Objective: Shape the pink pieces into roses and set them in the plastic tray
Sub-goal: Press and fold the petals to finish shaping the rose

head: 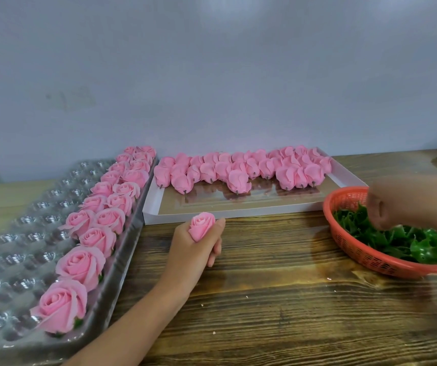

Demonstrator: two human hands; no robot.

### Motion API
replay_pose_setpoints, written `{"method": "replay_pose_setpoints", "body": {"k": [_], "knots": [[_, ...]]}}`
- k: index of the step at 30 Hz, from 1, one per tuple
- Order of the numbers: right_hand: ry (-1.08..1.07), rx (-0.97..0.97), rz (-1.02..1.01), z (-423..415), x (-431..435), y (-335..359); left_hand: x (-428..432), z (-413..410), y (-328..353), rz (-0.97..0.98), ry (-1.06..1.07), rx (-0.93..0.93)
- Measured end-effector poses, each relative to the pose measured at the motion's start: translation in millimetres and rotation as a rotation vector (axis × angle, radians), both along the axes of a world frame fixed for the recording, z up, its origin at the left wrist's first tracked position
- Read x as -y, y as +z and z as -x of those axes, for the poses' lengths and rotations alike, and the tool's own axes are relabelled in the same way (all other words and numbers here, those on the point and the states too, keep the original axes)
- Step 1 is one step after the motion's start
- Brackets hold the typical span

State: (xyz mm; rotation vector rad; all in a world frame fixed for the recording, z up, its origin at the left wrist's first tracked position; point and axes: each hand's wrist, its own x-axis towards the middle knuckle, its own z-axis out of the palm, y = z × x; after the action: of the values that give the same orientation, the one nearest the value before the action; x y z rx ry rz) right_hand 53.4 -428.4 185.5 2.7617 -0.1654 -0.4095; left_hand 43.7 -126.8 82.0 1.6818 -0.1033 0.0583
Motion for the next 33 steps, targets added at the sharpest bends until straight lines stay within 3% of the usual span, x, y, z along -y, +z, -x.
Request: {"method": "replay_pose_setpoints", "body": {"k": [5,9,19,23,28,33], "knots": [[0.017,-0.18,-0.033,6.4,1.1,0.4,0.4,0.5,0.3,-0.014,-0.006,0.004],[0.046,-0.164,0.02,3.9,-0.9,-4.9,0.3,0.6,0.3,-0.017,-0.003,0.003],[0.096,0.136,-0.234,-0.8,49.3,7.1,0.9,0.9,1.2,-0.01,-0.009,-0.006],[0.124,0.359,-0.319,-5.9,45.1,7.6,1.0,1.8,1.5,-0.006,-0.005,0.002],[0.105,0.408,-0.424,-1.6,27.0,10.8,0.8,3.0,3.0,0.01,0.001,0.009],[0.136,0.526,-0.693,2.1,7.3,11.8,0.6,4.2,5.0,0.061,-0.016,0.022]]}}
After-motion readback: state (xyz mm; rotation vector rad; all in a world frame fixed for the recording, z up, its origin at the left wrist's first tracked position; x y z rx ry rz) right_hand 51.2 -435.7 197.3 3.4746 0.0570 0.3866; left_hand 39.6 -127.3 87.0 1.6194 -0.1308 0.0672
